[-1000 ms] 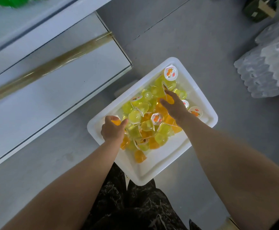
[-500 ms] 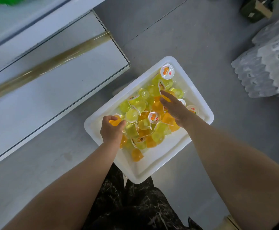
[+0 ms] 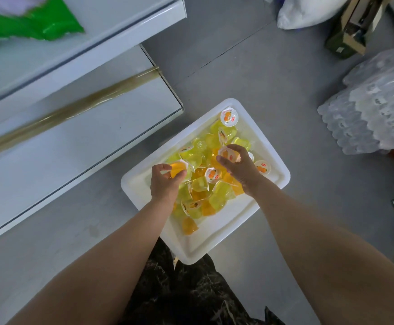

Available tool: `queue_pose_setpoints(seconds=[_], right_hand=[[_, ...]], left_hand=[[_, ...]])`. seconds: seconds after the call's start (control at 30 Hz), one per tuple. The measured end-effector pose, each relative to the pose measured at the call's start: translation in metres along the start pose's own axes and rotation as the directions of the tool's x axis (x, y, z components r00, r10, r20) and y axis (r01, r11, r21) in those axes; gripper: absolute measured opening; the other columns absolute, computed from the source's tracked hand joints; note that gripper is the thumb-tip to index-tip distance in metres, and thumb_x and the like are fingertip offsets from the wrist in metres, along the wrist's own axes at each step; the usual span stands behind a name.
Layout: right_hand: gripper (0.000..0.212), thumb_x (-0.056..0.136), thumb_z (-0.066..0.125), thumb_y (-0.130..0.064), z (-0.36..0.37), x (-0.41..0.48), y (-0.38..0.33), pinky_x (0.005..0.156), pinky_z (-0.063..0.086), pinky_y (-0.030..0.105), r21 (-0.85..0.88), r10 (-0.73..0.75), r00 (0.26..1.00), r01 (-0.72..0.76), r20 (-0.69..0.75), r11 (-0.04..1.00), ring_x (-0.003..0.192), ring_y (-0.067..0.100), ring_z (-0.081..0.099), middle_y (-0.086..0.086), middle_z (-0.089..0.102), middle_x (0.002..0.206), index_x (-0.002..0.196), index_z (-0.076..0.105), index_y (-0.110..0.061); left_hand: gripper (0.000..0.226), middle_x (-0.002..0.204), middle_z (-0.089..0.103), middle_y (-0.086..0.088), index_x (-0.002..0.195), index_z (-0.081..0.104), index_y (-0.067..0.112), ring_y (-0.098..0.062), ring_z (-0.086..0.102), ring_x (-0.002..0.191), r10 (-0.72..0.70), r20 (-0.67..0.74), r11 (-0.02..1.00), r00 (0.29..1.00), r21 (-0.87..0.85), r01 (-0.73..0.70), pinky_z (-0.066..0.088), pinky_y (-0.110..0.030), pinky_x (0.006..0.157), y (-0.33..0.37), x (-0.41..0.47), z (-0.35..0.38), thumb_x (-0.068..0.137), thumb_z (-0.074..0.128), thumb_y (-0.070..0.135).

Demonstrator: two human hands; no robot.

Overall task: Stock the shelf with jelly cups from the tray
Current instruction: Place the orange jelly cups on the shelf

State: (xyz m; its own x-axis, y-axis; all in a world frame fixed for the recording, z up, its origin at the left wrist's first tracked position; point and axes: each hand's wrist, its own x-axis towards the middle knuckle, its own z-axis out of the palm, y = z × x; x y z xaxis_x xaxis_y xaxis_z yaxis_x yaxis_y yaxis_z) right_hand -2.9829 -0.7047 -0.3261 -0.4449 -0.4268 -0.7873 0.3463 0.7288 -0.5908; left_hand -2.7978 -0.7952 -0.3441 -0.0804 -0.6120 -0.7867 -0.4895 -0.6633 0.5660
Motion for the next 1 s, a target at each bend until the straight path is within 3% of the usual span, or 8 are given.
queue_pose_setpoints(seconds=[0.1, 0.17, 0.3, 0.47, 0.57, 0.77, 0.9, 1.0], right_hand=[[0.048, 0.089, 0.071, -0.025, 0.001, 0.0, 0.005, 0.053, 0.045, 0.016, -0.035, 0.004, 1.0, -0.003, 0.017, 0.999, 0.077, 0.012, 0.054, 0.01, 0.056, 0.116, 0.129, 0.044, -0.025], [0.046, 0.092, 0.068, -0.022, 0.003, -0.002, 0.008, 0.05, 0.048, 0.016, -0.048, 0.008, 1.0, -0.007, 0.016, 0.999, 0.077, 0.013, 0.055, 0.007, 0.055, 0.112, 0.13, 0.043, -0.024], [0.063, 0.083, 0.078, -0.016, 0.003, -0.01, 0.014, 0.064, 0.053, 0.028, -0.018, 0.012, 1.0, -0.012, 0.0, 1.0, 0.089, 0.013, 0.056, -0.004, 0.053, 0.105, 0.132, 0.04, -0.023], [0.073, 0.073, 0.086, -0.015, -0.001, -0.021, 0.017, 0.061, 0.049, 0.022, -0.028, -0.028, 0.999, 0.027, -0.042, 0.999, 0.095, 0.016, 0.056, -0.001, 0.053, 0.111, 0.129, 0.039, -0.024], [0.071, 0.072, 0.086, -0.016, -0.006, -0.03, 0.016, 0.061, 0.047, 0.021, -0.039, -0.073, 0.995, 0.07, -0.062, 0.997, 0.091, 0.014, 0.057, -0.003, 0.054, 0.108, 0.125, 0.039, -0.023], [0.068, 0.076, 0.084, -0.025, -0.012, -0.055, 0.008, 0.066, 0.048, 0.027, -0.095, -0.137, 0.988, 0.13, -0.076, 0.987, 0.086, 0.012, 0.057, -0.003, 0.056, 0.105, 0.124, 0.036, -0.022], [0.067, 0.075, 0.082, -0.039, -0.015, -0.079, -0.005, 0.061, 0.049, 0.029, -0.175, -0.2, 0.978, 0.188, -0.055, 0.967, 0.08, 0.015, 0.061, 0.003, 0.059, 0.112, 0.124, 0.037, -0.029], [0.062, 0.067, 0.08, -0.054, -0.018, -0.101, -0.024, 0.064, 0.055, 0.033, -0.267, -0.271, 0.961, 0.248, -0.052, 0.931, 0.072, 0.018, 0.065, 0.005, 0.068, 0.101, 0.116, 0.043, -0.04]], left_hand=[[0.051, 0.108, 0.065, -0.006, 0.115, 0.05, 0.025, -0.021, 0.068, 0.096, -0.057, 0.089, 0.992, 0.994, -0.104, 0.066, 0.055, -0.035, 0.08, -0.003, 0.0, 0.003, 0.075, 0.082, 0.022], [0.053, 0.12, 0.06, -0.008, 0.124, 0.051, 0.025, -0.019, 0.067, 0.095, -0.081, 0.159, 0.971, 0.984, -0.21, 0.114, 0.055, -0.032, 0.082, -0.006, 0.0, 0.007, 0.08, 0.079, 0.015], [0.059, 0.138, 0.044, -0.001, 0.14, 0.047, 0.03, -0.019, 0.059, 0.105, -0.066, 0.302, 0.933, 0.951, -0.32, 0.166, 0.053, -0.034, 0.09, -0.012, -0.007, 0.011, 0.09, 0.067, 0.004], [0.041, 0.135, 0.051, -0.009, 0.118, 0.063, 0.03, -0.021, 0.059, 0.109, -0.076, 0.372, 0.881, 0.925, -0.41, 0.237, 0.054, -0.033, 0.082, -0.013, -0.017, 0.016, 0.09, 0.065, 0.002], [0.029, 0.125, 0.059, -0.013, 0.113, 0.06, 0.025, -0.024, 0.062, 0.102, -0.081, 0.367, 0.857, 0.927, -0.449, 0.253, 0.054, -0.035, 0.085, -0.004, -0.03, 0.021, 0.089, 0.069, 0.01], [0.025, 0.119, 0.061, -0.01, 0.104, 0.059, 0.028, -0.03, 0.061, 0.109, -0.076, 0.31, 0.927, 0.948, -0.329, 0.182, 0.058, -0.034, 0.076, 0.014, -0.056, 0.022, 0.086, 0.07, 0.041], [0.022, 0.104, 0.07, -0.007, 0.099, 0.059, 0.023, -0.021, 0.069, 0.092, 0.031, 0.276, 0.949, 0.961, -0.309, 0.057, 0.057, -0.031, 0.073, 0.026, -0.08, 0.018, 0.086, 0.072, 0.035], [0.024, 0.092, 0.073, -0.001, 0.098, 0.06, 0.021, -0.018, 0.069, 0.083, 0.158, 0.261, 0.947, 0.952, -0.314, -0.071, 0.053, -0.031, 0.075, 0.042, -0.103, 0.007, 0.083, 0.075, 0.032]])
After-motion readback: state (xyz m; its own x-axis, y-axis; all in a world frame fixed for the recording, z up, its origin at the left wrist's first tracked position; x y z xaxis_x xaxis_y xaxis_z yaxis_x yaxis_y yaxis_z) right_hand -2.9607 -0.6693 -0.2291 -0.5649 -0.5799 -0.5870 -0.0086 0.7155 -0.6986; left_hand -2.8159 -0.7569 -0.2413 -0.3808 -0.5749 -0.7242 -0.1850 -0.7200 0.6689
